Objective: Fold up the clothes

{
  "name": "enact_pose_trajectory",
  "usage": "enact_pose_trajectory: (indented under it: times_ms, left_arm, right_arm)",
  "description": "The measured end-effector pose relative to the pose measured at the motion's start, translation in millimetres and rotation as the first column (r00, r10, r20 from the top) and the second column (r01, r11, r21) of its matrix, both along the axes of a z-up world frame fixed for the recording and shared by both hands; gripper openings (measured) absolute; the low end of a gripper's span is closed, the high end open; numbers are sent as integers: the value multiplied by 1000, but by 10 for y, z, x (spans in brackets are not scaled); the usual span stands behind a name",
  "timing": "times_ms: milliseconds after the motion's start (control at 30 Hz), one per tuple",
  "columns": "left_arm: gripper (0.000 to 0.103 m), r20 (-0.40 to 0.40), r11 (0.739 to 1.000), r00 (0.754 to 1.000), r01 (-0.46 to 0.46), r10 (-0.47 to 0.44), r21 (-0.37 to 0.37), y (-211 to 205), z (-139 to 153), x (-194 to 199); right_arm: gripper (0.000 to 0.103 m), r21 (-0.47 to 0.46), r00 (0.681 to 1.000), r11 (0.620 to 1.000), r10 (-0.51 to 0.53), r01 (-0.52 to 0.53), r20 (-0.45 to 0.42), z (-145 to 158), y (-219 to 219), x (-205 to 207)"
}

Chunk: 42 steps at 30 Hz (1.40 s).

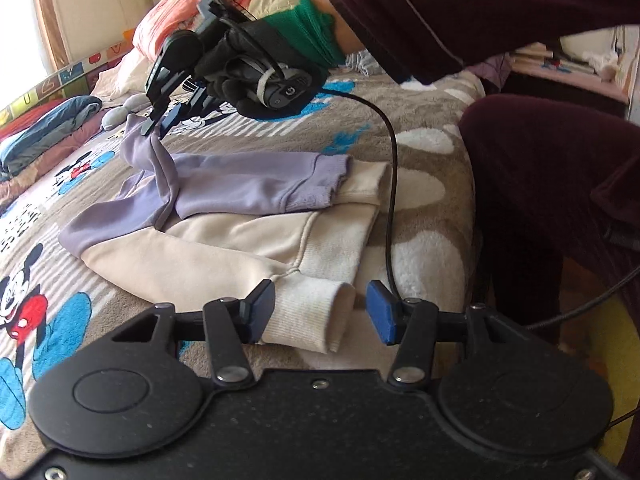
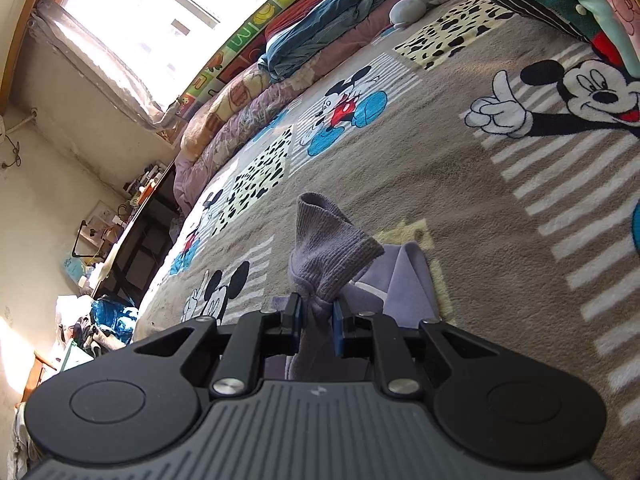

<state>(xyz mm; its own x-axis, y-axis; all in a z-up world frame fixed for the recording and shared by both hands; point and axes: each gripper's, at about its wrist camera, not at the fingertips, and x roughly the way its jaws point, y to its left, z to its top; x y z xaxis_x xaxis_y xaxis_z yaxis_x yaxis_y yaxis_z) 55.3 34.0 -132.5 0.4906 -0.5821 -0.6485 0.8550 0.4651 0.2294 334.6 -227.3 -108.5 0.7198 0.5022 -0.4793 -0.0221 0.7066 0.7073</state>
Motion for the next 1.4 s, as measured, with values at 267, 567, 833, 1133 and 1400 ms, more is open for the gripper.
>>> enact_pose_trajectory:
  times_ms: [267, 567, 833, 1133, 1400]
  left_arm:
    - [2, 14, 991, 994, -107, 108, -81, -35, 43, 89]
    - [3, -50, 994, 993, -106, 105, -25, -265, -256, 189]
    - [14, -109, 972, 994, -34, 9, -233, 250, 105, 203]
    - [13, -71, 982, 981, -182, 179, -46, -25, -253, 644]
    - [14, -77, 922, 951, -310, 301, -230, 208, 31, 1019]
  right_arm:
    - [17, 35, 1000, 999, 9, -10, 29, 74, -36, -179]
    - [17, 64, 994, 998, -8, 1, 113, 228, -116, -240]
    - [17, 76, 994, 997, -3, -5, 107, 160, -185, -210]
    - [17, 68, 984, 998, 4, -16, 177, 151, -240, -295]
    - [17, 18, 966, 998, 51, -58, 253, 185, -235, -470]
